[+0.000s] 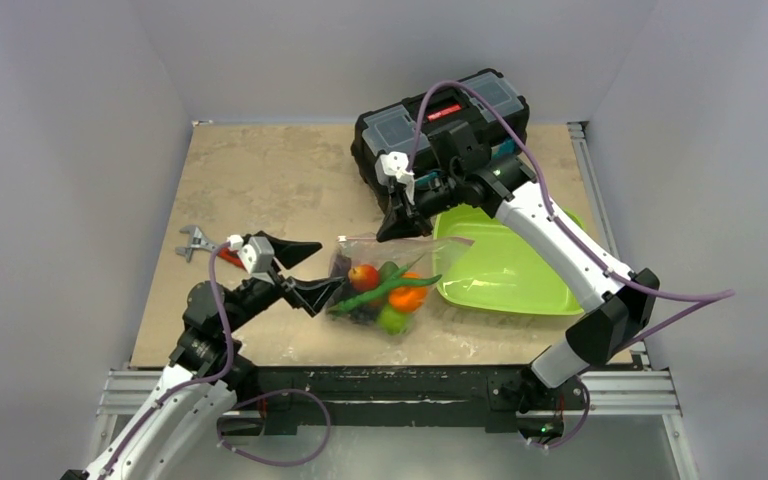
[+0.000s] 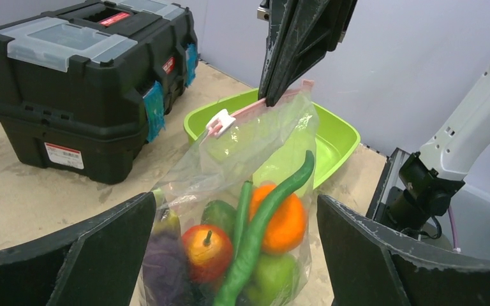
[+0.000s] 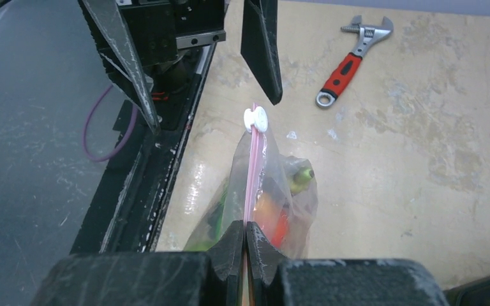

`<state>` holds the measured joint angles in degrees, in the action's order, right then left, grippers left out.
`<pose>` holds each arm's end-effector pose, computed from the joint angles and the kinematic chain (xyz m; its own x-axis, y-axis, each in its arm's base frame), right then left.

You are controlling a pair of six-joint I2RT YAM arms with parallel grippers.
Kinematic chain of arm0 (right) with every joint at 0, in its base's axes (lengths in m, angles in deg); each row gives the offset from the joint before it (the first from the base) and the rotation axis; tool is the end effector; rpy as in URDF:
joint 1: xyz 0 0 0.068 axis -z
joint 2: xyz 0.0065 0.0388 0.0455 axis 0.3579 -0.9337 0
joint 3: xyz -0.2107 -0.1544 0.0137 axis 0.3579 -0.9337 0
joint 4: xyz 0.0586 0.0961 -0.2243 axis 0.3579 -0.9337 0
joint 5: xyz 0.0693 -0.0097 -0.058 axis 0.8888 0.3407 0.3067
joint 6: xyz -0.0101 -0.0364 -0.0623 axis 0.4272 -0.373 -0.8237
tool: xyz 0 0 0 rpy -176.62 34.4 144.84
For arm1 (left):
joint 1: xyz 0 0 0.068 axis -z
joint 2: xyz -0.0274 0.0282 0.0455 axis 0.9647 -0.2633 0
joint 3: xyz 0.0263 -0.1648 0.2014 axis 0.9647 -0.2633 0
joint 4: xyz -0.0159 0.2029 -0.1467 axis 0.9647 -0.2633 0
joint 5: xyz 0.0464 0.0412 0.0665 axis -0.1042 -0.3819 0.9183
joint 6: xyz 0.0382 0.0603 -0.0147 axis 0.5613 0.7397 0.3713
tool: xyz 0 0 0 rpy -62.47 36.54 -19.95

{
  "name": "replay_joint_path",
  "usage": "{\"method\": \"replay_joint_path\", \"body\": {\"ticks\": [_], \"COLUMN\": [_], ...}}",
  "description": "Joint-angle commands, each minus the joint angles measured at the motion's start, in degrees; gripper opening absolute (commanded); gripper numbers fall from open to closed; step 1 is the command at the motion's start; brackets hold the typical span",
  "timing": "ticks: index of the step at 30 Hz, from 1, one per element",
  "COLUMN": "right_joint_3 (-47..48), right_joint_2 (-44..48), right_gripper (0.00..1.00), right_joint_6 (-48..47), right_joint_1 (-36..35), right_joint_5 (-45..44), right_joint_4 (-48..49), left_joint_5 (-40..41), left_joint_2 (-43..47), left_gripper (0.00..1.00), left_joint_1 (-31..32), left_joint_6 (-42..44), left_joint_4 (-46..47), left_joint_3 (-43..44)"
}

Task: Open the zip-top bag and remove the fake food
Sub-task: Pick up the zipper food storage bag at the center of the board.

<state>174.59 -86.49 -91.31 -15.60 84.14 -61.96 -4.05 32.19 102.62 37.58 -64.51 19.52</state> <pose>0.2289 0.2309 0.3687 0.0548 -0.4190 -0.9063 -0.9864 -0.1636 0.0160 0.1164 -0.0899 0.2860 -0.1309 -0.3008 -0.9447 0.7900 0.5441 -0.2827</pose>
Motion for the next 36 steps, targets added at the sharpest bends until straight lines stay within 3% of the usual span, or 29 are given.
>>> {"method": "replay_joint_path", "body": {"ticks": [1,5,11,15,17,20,21,24,29,32,34,36], "right_joint_3": [1.1,0.8,2.9,4.8,5.5,6.2,6.2,6.2,6.3,6.2,6.1,6.1], "right_joint_2": [1.6,2.0,1.4,0.7,0.4,0.2,0.2,-0.3,-0.9,-0.8,-0.7,-0.7], "right_gripper": [0.0,0.0,0.0,0.0,0.0,0.0,0.0,0.0,0.0,0.0,0.0,0.0], "right_joint_6": [-2.8,-3.4,-5.2,-5.5,-5.8,-6.1,-6.0,-5.6,-5.2,-4.8,-4.5,-4.1], "right_joint_1": [0.1,0.2,0.2,0.2,0.1,0.2,0.3,0.3,0.3,0.3,0.3,0.3], "right_joint_5": [5.6,7.0,8.8,8.9,8.9,8.5,8.6,8.7,8.6,8.5,8.3,8.3], "right_joint_4": [-0.1,-0.5,-2.7,-3.8,-4.3,-4.7,-4.7,-4.5,-4.4,-4.3,-4.0,-3.9], "left_joint_5": [-2.1,-0.7,-3.2,-4.6,-6.3,-9.3,-10.2,-11.2,-12.6,-14.0,-15.0,-15.9], "left_joint_2": [0.2,-1.6,-9.2,-13.3,-15.2,-17.7,-18.3,-19.0,-18.6,-19.3,-20.4,-21.2], "left_gripper": [0.97,0.96,0.89,0.83,0.75,0.45,0.4,0.41,0.61,0.61,0.51,0.28], "left_joint_1": [0.1,0.2,0.1,0.2,0.2,0.1,0.1,0.1,0.1,0.1,0.1,0.1], "left_joint_6": [4.5,7.4,8.7,10.8,11.0,11.2,11.2,10.2,9.1,8.2,7.2,6.7], "left_joint_4": [0.1,-1.0,13.1,16.3,17.3,16.9,16.7,19.2,23.2,25.0,26.9,27.1], "left_joint_3": [2.6,3.3,1.3,3.3,4.5,5.9,6.0,5.2,4.9,5.1,5.1,5.6]}}
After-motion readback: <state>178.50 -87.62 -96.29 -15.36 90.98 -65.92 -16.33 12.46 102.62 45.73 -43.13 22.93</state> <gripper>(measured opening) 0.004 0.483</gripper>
